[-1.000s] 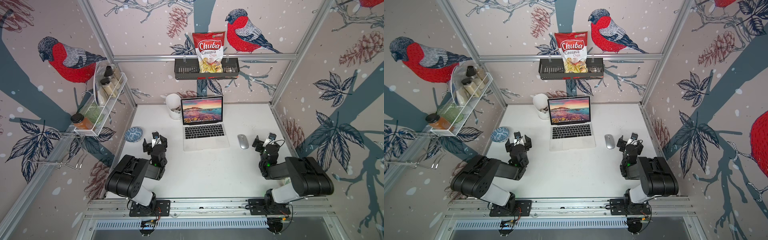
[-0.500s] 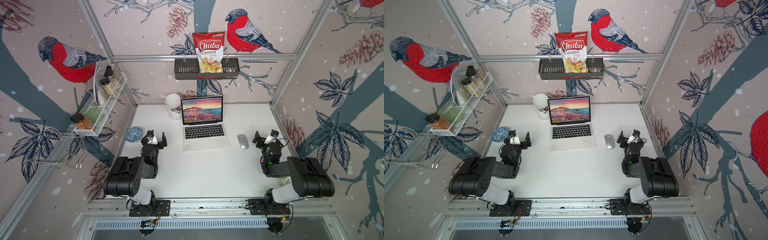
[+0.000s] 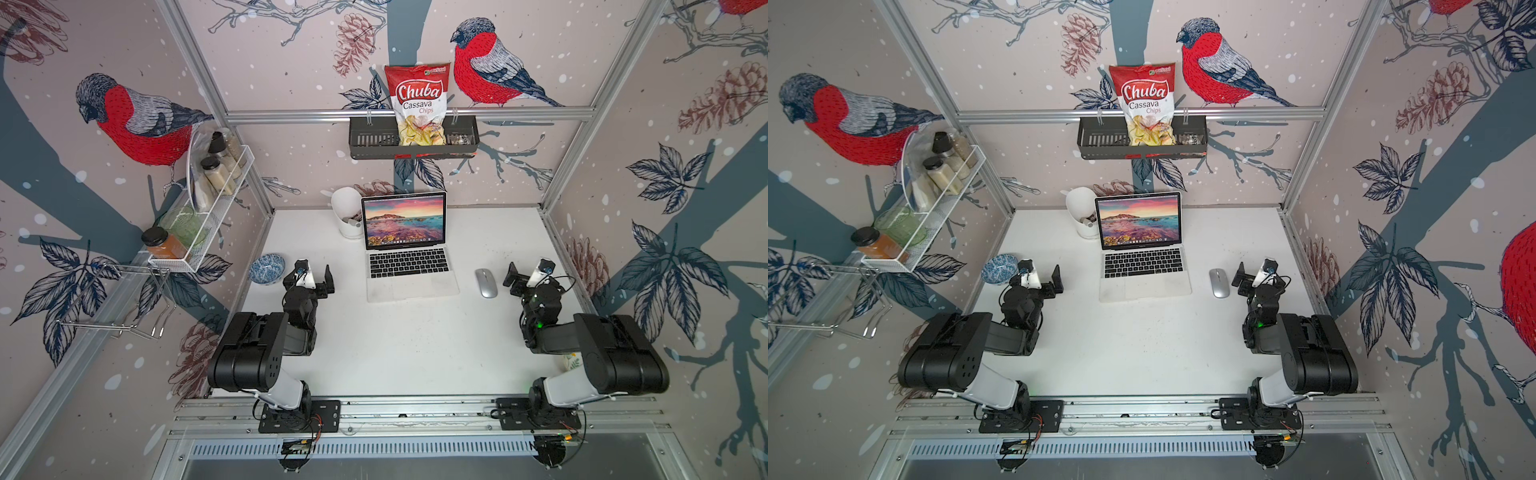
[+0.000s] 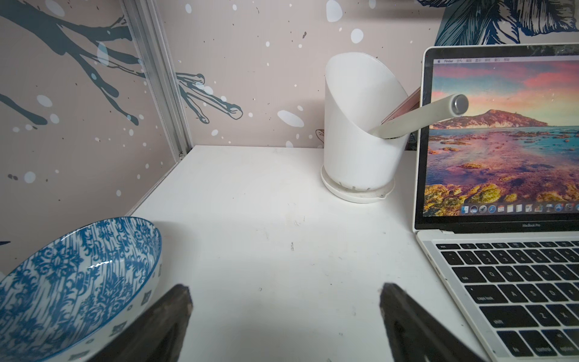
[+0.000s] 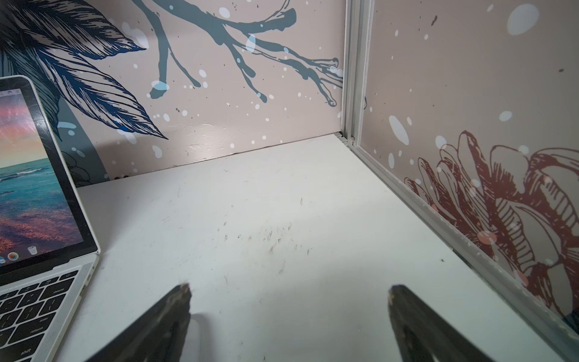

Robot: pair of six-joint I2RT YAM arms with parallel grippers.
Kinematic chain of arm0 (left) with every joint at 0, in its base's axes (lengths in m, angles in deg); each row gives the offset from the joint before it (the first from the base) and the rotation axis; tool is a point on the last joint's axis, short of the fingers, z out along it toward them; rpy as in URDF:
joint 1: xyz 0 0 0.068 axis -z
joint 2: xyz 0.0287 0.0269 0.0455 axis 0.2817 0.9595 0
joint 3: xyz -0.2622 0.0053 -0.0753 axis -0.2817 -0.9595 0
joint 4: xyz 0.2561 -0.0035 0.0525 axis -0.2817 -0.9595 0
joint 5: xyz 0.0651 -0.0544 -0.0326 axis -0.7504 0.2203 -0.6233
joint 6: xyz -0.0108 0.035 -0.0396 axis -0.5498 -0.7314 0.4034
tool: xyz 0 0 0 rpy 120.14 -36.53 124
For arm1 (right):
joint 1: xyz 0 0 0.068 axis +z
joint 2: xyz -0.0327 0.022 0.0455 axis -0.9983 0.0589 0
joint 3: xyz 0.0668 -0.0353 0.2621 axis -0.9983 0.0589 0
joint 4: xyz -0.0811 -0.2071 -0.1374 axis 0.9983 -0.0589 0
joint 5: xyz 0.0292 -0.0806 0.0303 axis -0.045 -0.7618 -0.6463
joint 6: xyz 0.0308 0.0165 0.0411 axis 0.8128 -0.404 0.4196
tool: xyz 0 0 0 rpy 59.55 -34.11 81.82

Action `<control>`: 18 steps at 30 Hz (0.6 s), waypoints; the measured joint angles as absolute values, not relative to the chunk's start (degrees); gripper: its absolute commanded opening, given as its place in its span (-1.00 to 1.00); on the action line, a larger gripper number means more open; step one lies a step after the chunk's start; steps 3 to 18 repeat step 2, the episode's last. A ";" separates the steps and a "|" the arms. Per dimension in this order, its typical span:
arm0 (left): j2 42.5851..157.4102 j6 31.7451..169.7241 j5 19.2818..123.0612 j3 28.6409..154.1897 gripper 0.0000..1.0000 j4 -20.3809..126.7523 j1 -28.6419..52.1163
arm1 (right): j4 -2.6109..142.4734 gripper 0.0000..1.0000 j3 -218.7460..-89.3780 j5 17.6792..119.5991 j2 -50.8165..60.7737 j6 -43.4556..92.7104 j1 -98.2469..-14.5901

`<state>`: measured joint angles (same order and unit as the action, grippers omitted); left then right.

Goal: Remove the wireless mouse receiver from the laptop
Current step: Reset both arms

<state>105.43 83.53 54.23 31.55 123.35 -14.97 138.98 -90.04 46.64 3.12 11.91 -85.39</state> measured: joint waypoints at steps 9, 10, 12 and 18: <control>105.43 83.53 54.23 31.55 0.96 123.15 -14.97 | 138.98 1.00 -90.04 46.64 3.12 11.91 -85.39; 105.43 83.53 54.23 31.55 0.96 123.15 -14.97 | 138.98 1.00 -90.04 46.64 3.12 11.91 -85.39; 105.43 83.53 54.23 31.55 0.96 123.15 -14.97 | 138.98 1.00 -90.04 46.64 3.12 11.91 -85.39; 105.43 83.53 54.23 31.55 0.96 123.15 -14.97 | 138.98 1.00 -90.04 46.64 3.12 11.91 -85.39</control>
